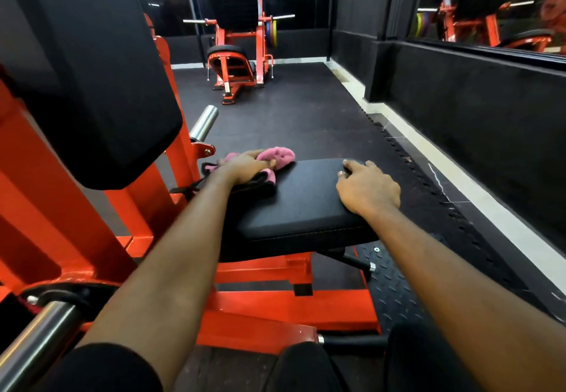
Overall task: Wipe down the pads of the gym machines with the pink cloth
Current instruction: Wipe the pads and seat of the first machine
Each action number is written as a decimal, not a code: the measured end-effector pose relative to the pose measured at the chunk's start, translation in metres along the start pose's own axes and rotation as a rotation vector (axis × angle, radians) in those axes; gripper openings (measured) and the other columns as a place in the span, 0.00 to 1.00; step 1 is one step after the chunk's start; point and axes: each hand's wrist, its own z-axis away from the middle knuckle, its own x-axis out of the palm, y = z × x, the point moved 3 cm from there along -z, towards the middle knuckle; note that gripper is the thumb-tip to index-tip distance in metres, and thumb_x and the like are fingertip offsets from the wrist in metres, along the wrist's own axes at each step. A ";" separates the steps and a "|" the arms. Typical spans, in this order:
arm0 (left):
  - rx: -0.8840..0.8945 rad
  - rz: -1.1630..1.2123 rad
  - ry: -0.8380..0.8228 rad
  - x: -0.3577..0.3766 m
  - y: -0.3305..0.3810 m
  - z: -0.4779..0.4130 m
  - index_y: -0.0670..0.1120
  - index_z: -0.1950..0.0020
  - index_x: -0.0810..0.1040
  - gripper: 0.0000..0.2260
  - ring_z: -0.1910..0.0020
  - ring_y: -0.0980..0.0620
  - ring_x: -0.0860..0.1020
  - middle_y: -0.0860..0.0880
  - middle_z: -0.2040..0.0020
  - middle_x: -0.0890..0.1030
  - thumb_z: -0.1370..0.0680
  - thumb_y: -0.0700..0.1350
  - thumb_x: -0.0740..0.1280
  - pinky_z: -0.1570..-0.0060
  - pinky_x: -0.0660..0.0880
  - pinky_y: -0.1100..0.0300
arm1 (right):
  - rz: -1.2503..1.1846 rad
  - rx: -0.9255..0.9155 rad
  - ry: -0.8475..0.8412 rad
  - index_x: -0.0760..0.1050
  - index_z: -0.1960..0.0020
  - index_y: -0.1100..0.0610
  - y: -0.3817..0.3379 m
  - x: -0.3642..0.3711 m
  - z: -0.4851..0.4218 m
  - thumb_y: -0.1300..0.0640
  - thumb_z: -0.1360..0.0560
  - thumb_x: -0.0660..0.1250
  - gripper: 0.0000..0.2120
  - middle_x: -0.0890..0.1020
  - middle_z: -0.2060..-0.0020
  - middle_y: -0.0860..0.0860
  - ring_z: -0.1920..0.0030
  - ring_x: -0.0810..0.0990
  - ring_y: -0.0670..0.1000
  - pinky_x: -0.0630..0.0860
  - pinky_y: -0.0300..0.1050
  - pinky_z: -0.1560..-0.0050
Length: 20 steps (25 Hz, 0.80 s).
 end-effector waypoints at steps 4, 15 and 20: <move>-0.008 0.715 0.113 -0.004 -0.048 0.054 0.50 0.25 0.70 0.26 0.52 0.61 0.76 0.54 0.39 0.77 0.20 0.30 0.56 0.56 0.72 0.77 | 0.019 0.015 0.000 0.68 0.26 0.42 -0.004 0.002 0.003 0.44 0.17 0.53 0.21 0.66 0.25 0.57 0.36 0.76 0.65 0.71 0.53 0.46; -0.066 -0.429 0.124 0.032 0.037 0.059 0.70 0.26 0.59 0.24 0.22 0.42 0.58 0.55 0.21 0.60 0.22 0.68 0.50 0.29 0.54 0.33 | 0.023 0.020 0.008 0.65 0.24 0.40 -0.004 0.002 0.008 0.44 0.17 0.52 0.22 0.64 0.22 0.56 0.33 0.75 0.66 0.72 0.54 0.39; -0.254 -0.199 0.148 0.004 -0.024 0.062 0.65 0.26 0.67 0.39 0.26 0.42 0.66 0.46 0.22 0.64 0.38 0.72 0.57 0.26 0.62 0.45 | -0.040 0.003 0.020 0.67 0.25 0.39 0.004 -0.001 0.010 0.44 0.17 0.53 0.21 0.65 0.22 0.54 0.31 0.73 0.63 0.71 0.54 0.36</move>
